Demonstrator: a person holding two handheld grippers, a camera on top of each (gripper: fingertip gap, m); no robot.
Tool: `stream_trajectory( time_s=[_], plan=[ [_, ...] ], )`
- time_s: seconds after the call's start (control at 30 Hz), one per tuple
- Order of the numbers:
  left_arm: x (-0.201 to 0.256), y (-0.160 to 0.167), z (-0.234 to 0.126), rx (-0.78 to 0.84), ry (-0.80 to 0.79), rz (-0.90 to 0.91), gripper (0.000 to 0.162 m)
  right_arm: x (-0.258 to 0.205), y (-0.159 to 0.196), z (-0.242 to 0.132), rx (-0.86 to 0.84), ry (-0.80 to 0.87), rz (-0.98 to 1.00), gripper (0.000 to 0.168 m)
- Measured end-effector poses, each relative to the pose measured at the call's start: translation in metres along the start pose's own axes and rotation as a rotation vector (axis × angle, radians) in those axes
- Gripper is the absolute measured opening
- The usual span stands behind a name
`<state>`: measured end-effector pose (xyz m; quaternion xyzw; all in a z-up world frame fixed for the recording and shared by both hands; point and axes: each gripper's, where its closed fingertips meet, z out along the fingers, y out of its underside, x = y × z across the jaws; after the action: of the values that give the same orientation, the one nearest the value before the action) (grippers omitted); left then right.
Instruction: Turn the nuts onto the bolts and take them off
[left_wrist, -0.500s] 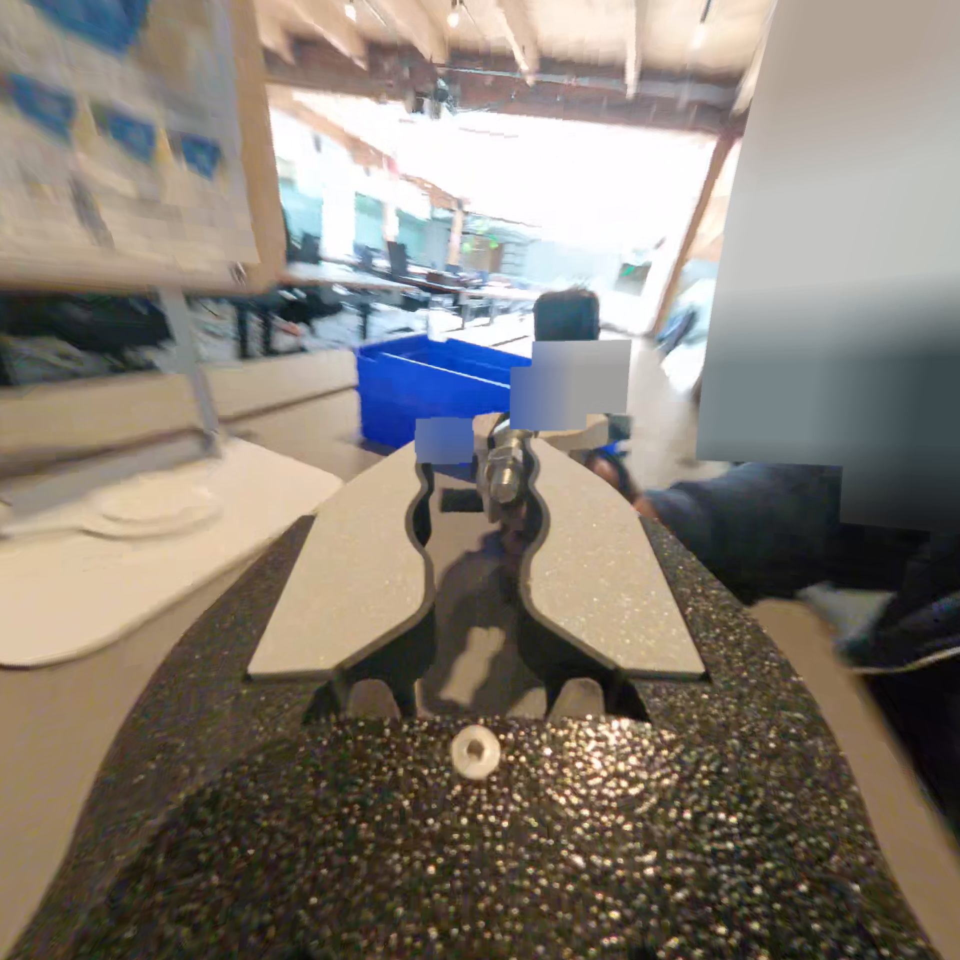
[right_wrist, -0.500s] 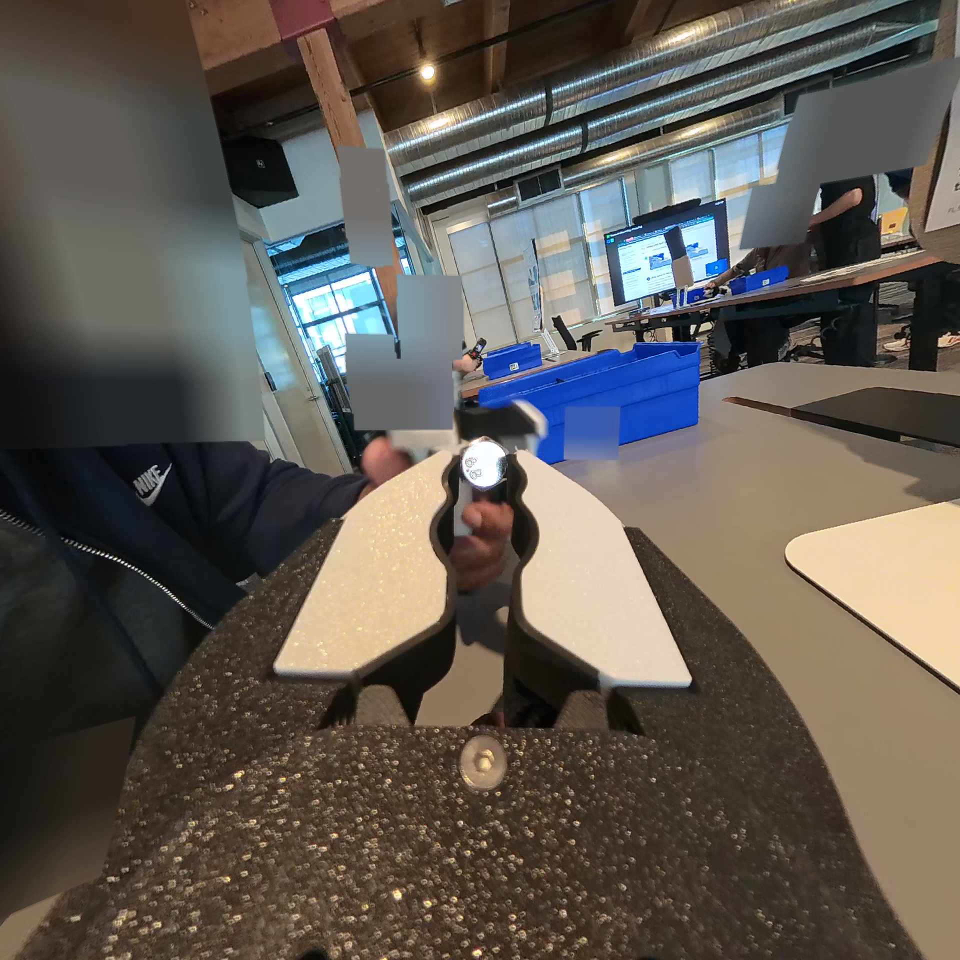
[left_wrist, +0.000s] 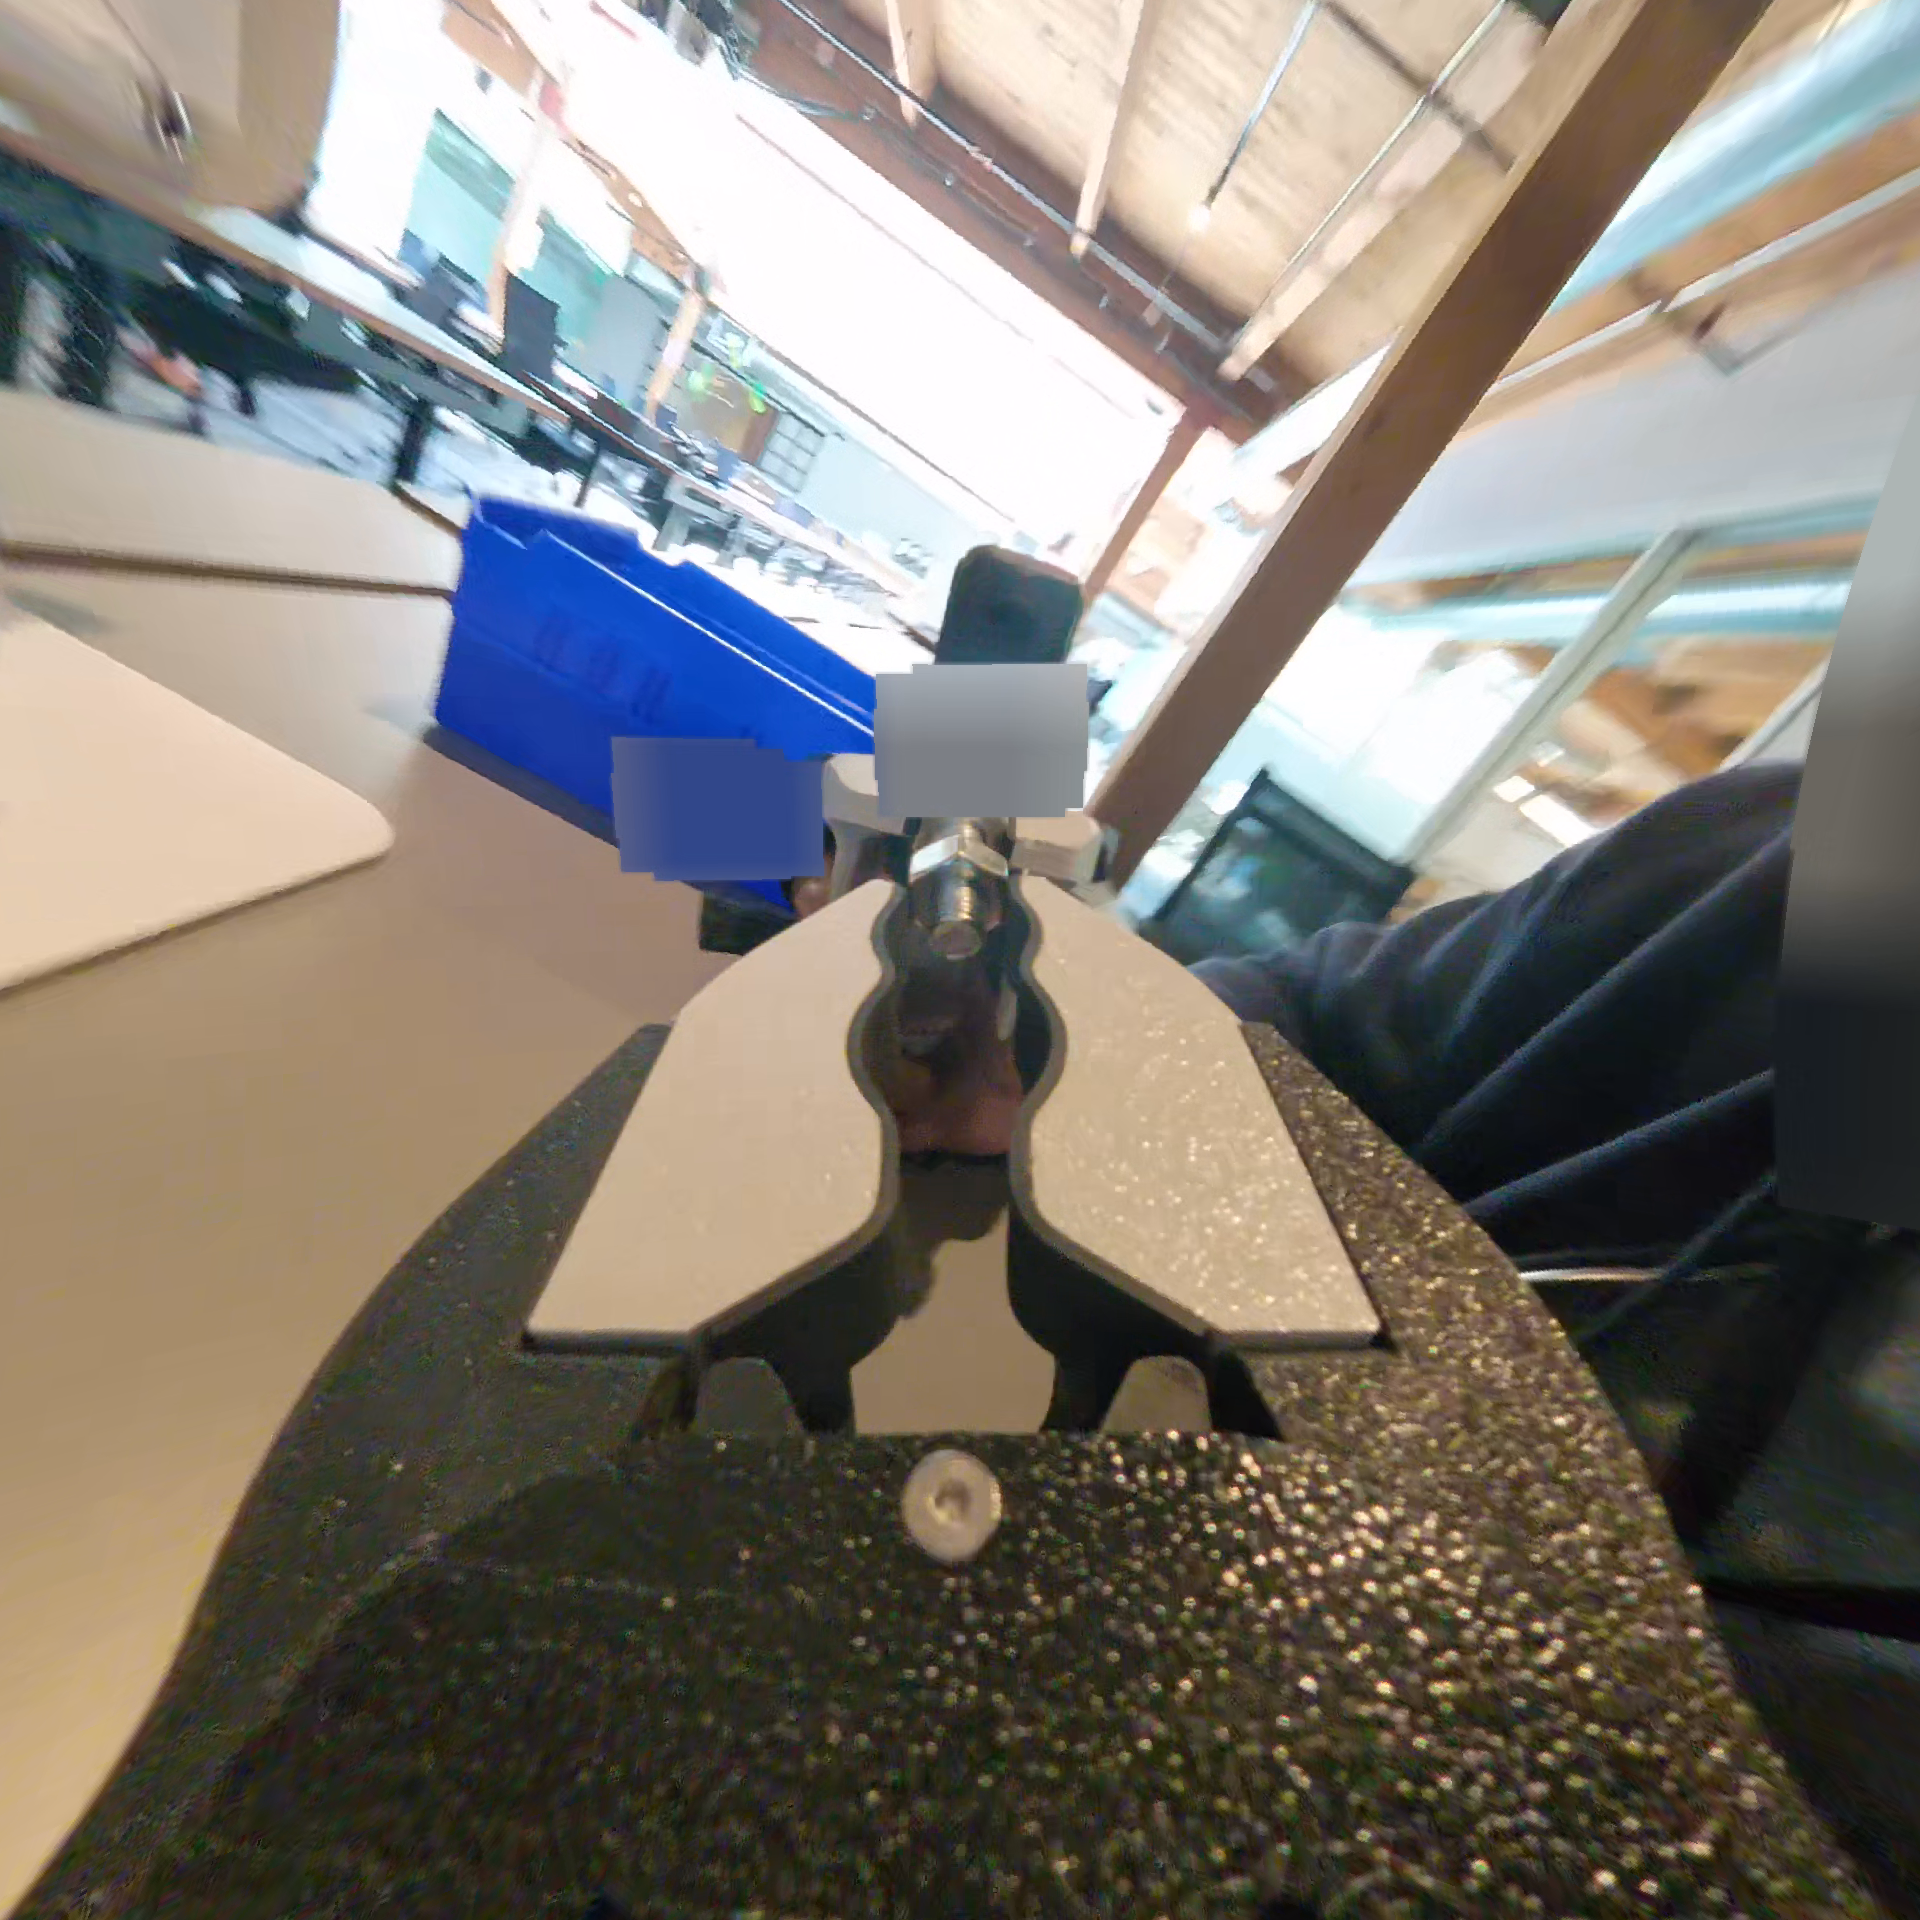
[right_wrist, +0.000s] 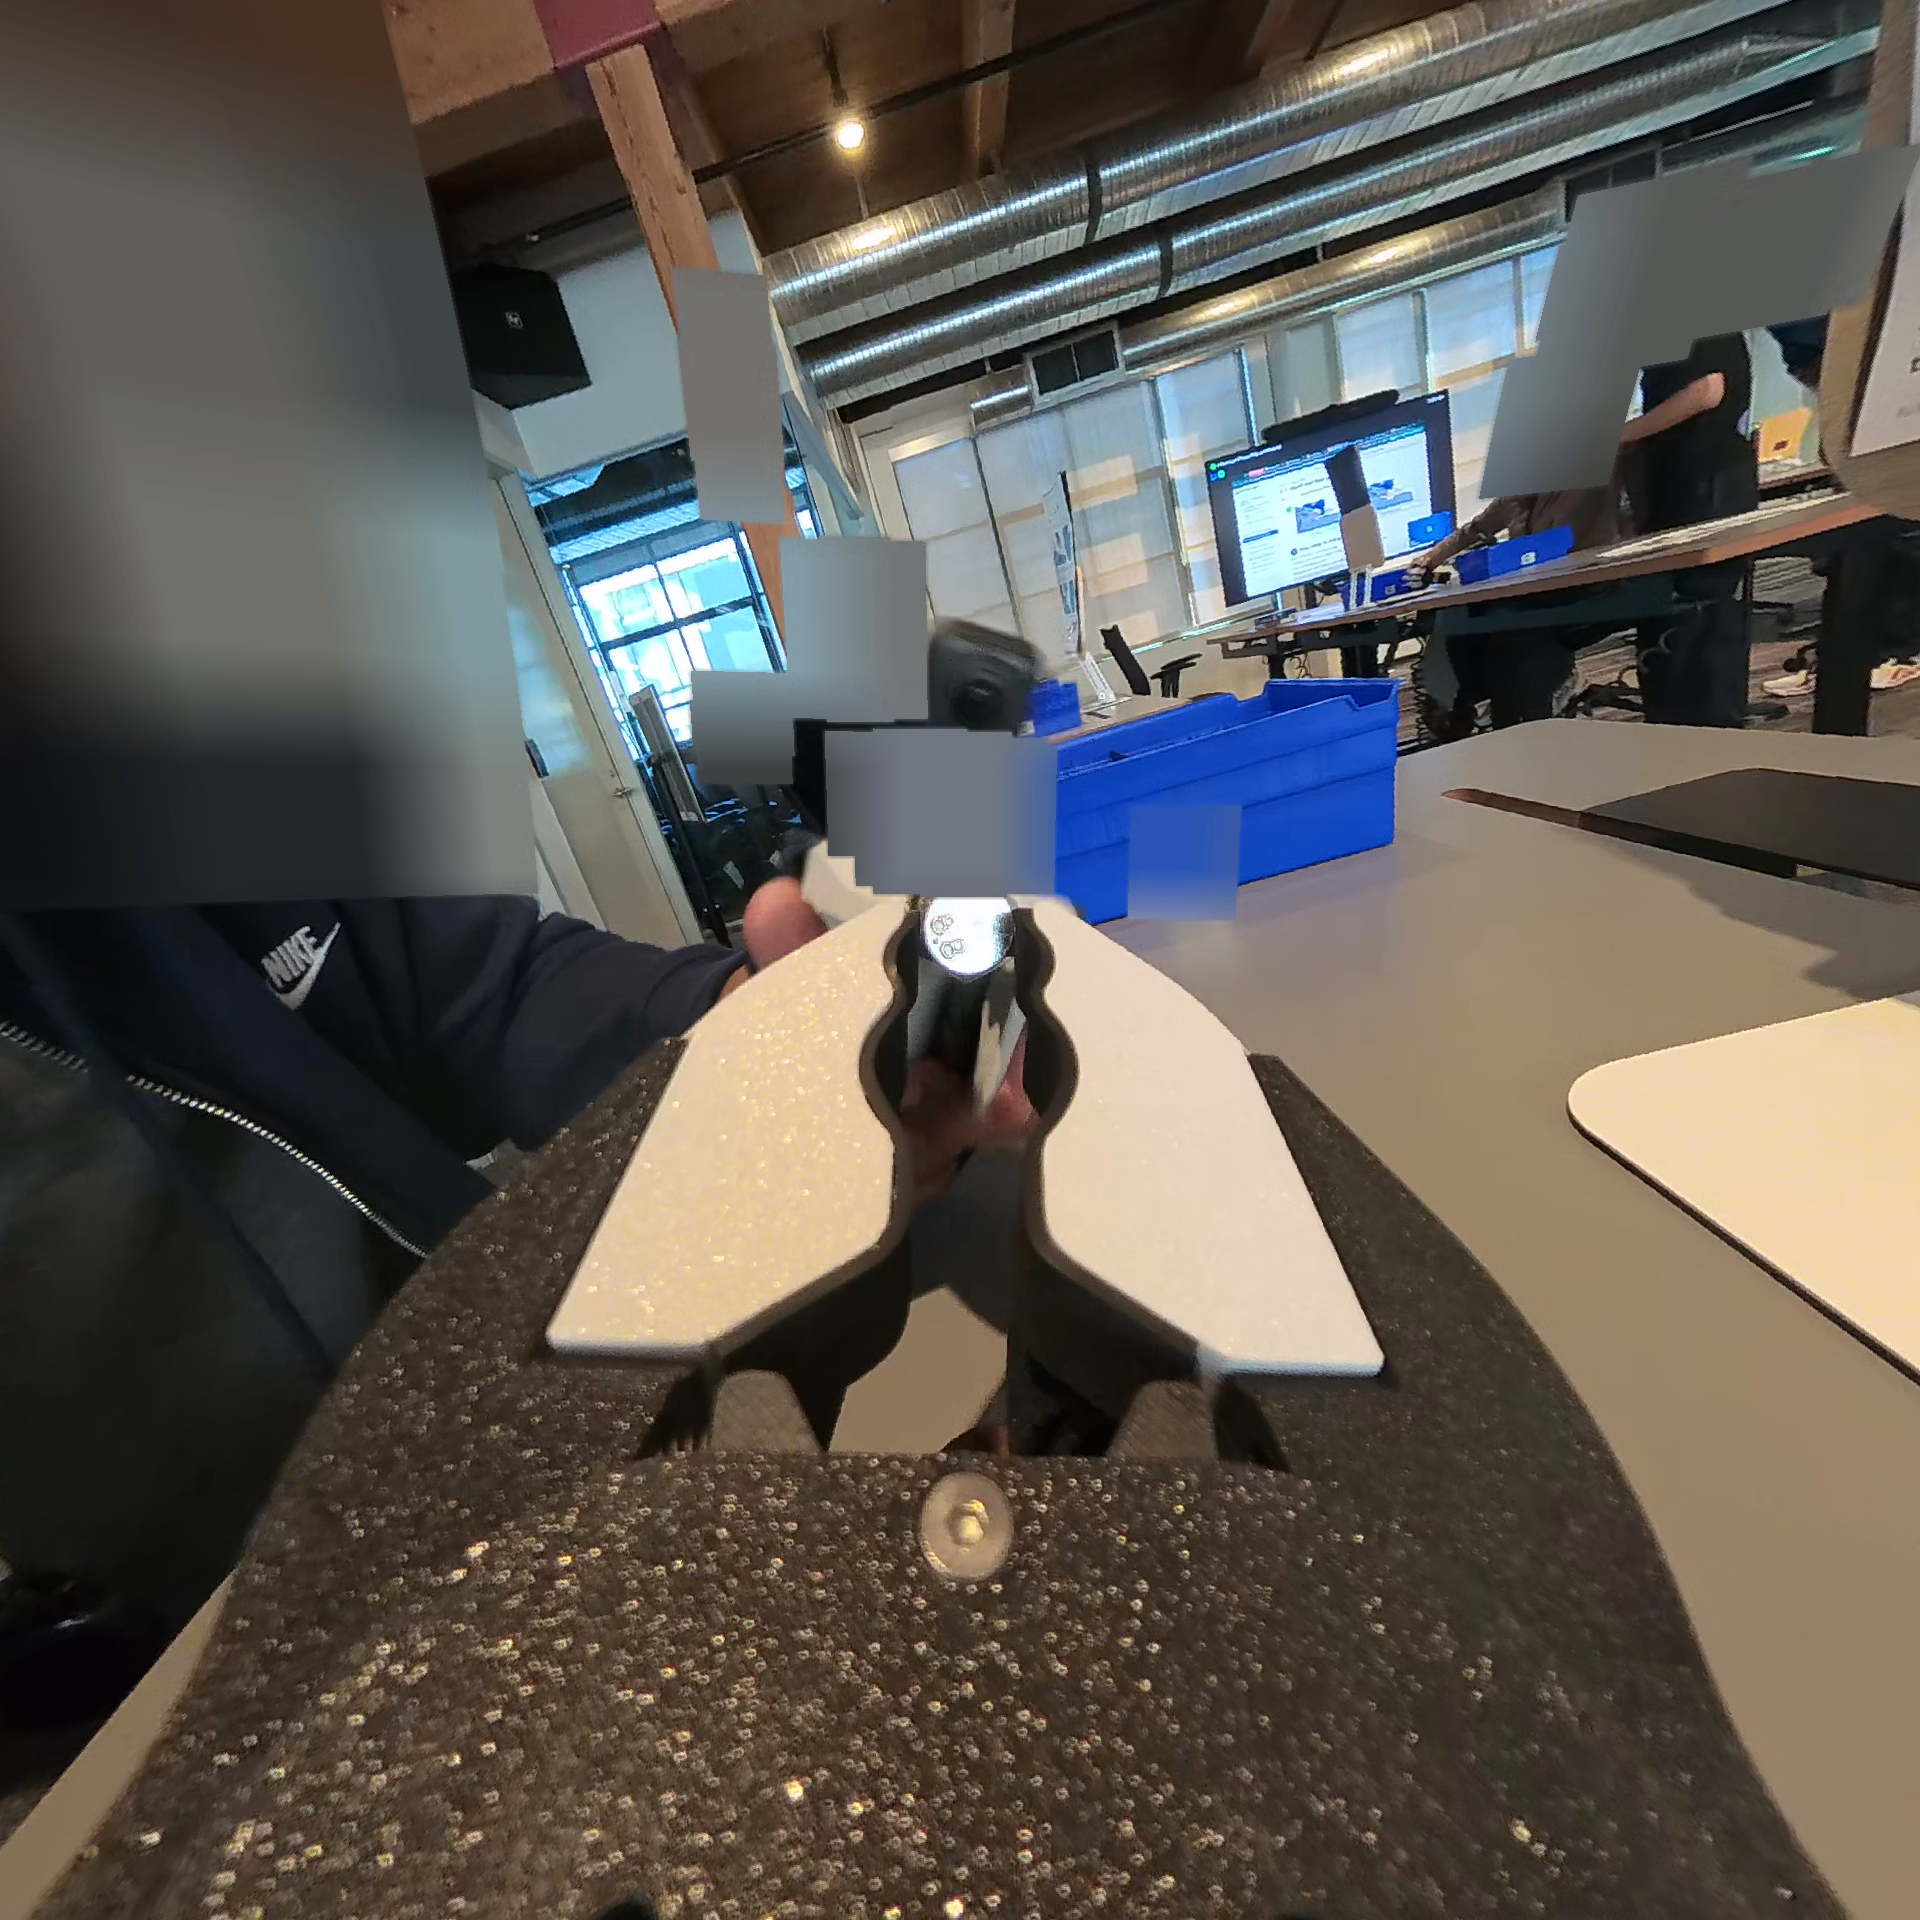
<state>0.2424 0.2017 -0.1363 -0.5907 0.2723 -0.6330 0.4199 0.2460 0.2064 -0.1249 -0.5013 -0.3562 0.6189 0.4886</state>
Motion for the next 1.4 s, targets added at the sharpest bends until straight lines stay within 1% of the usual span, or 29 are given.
stream_trajectory(
  time_s=[0.1,0.17,0.27,0.3,0.33,0.37,0.43,0.5,0.6,0.7,0.77,0.83,0.87,0.93,0.97,1.03,1.1,1.17,1.3,1.33,1.37,1.4],
  plan=[
    [-0.002,-0.001,0.000,-0.042,-0.134,0.323,0.016,0.000,-0.001,0.000,0.004,-0.005,0.005,0.016],
    [-0.004,0.000,0.000,-0.090,-0.256,0.624,0.017,0.000,-0.001,0.000,0.004,-0.004,0.004,0.016],
    [-0.008,-0.001,-0.002,-0.163,-0.451,1.131,0.017,0.000,0.000,0.000,0.000,0.000,0.002,0.016],
    [-0.008,-0.002,-0.002,-0.165,-0.489,1.237,0.017,0.000,0.000,0.000,0.000,-0.003,0.001,0.016],
    [-0.007,-0.002,-0.002,-0.154,-0.496,1.261,0.018,0.000,0.000,0.000,0.001,-0.004,0.000,0.016],
    [-0.005,-0.002,-0.002,-0.126,-0.472,1.198,0.020,0.000,0.000,0.000,0.004,-0.003,0.000,0.016],
    [0.000,-0.008,-0.002,-0.036,-0.382,0.954,0.029,0.001,-0.002,-0.001,0.013,-0.001,0.008,0.016],
    [0.002,-0.012,-0.003,0.020,-0.272,0.691,0.036,0.001,-0.003,-0.002,0.020,0.000,0.014,0.016],
    [-0.005,-0.016,-0.006,0.072,-0.179,0.342,0.037,0.001,-0.002,-0.002,0.017,-0.001,0.012,0.016],
    [-0.007,-0.015,-0.006,0.105,-0.080,0.092,0.037,0.001,-0.002,-0.002,0.016,-0.001,0.012,0.016],
    [-0.006,-0.013,-0.005,0.115,-0.031,-0.019,0.037,0.001,-0.002,-0.001,0.014,-0.001,0.011,0.016],
    [-0.005,-0.011,-0.003,0.114,-0.003,-0.080,0.036,0.001,-0.001,-0.001,0.010,-0.001,0.009,0.017],
    [-0.005,-0.009,-0.002,0.111,0.006,-0.096,0.034,0.001,-0.001,-0.001,0.008,-0.001,0.007,0.017],
    [-0.002,-0.005,0.000,0.091,0.016,-0.104,0.023,0.000,0.000,0.000,0.003,0.000,0.004,0.017],
    [0.000,-0.004,0.001,0.081,0.019,-0.093,0.019,0.000,0.000,0.000,0.004,0.000,0.005,0.016],
    [-0.001,-0.005,0.001,0.075,-0.017,-0.024,0.018,0.001,0.000,0.000,0.004,0.001,0.006,0.017],
    [-0.001,-0.004,0.001,0.049,-0.086,0.140,0.018,0.001,0.000,0.000,0.004,0.000,0.007,0.017],
    [-0.001,-0.004,0.001,0.006,-0.189,0.382,0.018,0.001,0.000,0.000,0.005,-0.001,0.008,0.016],
    [-0.003,-0.003,0.001,-0.100,-0.428,0.997,0.018,0.001,0.000,0.000,0.004,0.002,0.007,0.016],
    [-0.003,-0.002,0.000,-0.114,-0.474,1.126,0.018,0.001,0.000,0.000,0.003,0.002,0.007,0.016],
    [-0.003,-0.003,0.000,-0.119,-0.508,1.215,0.018,0.001,0.000,0.000,0.003,0.001,0.007,0.016],
    [-0.002,-0.003,0.000,-0.109,-0.523,1.241,0.018,0.000,0.000,0.000,0.005,-0.001,0.006,0.016]
  ],
)
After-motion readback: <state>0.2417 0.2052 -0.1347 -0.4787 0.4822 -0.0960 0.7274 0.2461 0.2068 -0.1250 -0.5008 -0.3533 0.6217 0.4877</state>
